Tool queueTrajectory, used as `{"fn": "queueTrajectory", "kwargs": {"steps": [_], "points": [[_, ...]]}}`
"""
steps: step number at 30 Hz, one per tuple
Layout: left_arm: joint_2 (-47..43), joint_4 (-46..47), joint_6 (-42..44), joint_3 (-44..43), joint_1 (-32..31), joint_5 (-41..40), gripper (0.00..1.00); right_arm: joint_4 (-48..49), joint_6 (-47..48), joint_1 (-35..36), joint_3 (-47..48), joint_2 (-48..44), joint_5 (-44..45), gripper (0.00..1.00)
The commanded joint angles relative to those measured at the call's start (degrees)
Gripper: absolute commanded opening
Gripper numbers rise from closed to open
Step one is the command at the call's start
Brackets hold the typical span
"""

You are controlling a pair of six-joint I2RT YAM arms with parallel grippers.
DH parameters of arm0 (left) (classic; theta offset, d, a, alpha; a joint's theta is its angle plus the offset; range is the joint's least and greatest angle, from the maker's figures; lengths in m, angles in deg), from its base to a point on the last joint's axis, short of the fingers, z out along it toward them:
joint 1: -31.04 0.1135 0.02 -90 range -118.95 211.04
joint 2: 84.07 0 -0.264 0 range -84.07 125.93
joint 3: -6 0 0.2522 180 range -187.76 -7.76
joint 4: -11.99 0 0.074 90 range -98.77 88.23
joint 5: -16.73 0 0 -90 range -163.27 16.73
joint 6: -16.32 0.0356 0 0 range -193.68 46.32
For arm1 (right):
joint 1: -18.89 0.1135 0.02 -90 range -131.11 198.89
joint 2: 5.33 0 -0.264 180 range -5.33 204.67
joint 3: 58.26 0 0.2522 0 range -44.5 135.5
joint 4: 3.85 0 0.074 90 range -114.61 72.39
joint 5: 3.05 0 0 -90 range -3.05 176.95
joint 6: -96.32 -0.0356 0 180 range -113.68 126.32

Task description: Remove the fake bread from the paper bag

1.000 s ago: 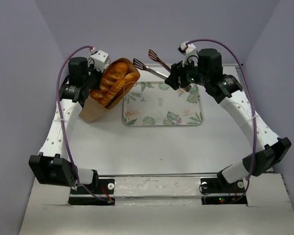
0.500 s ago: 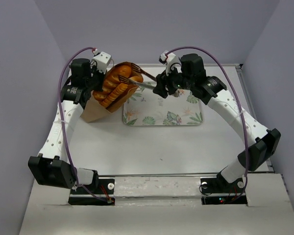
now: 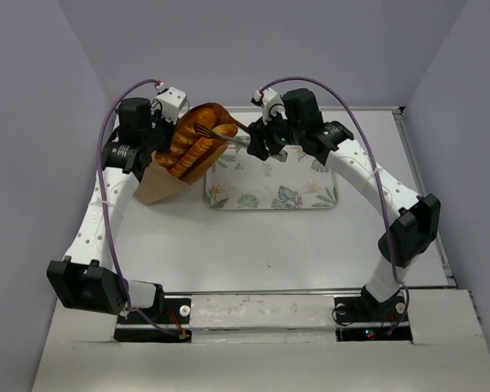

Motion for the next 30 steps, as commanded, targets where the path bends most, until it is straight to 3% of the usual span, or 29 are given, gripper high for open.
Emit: {"fn": "queueTrajectory", "kwargs": {"steps": [1, 11, 30], "points": [[-1.6, 0.5, 0.5, -0.3, -0.3, 0.8, 0.0, 3.5, 0.3, 0.6, 4.9, 0.4, 1.6, 0.61], [-1.9, 0.4, 1.2, 0.2, -0.3, 0.8, 0.0, 2.5, 1.1, 0.6, 7.5, 1.1, 8.9, 0.62], [0.3, 2.8, 1.9, -3.3, -1.5, 2.9, 0.0, 1.9, 1.3, 0.6, 11.3, 8.0, -0.6, 0.62]]}}
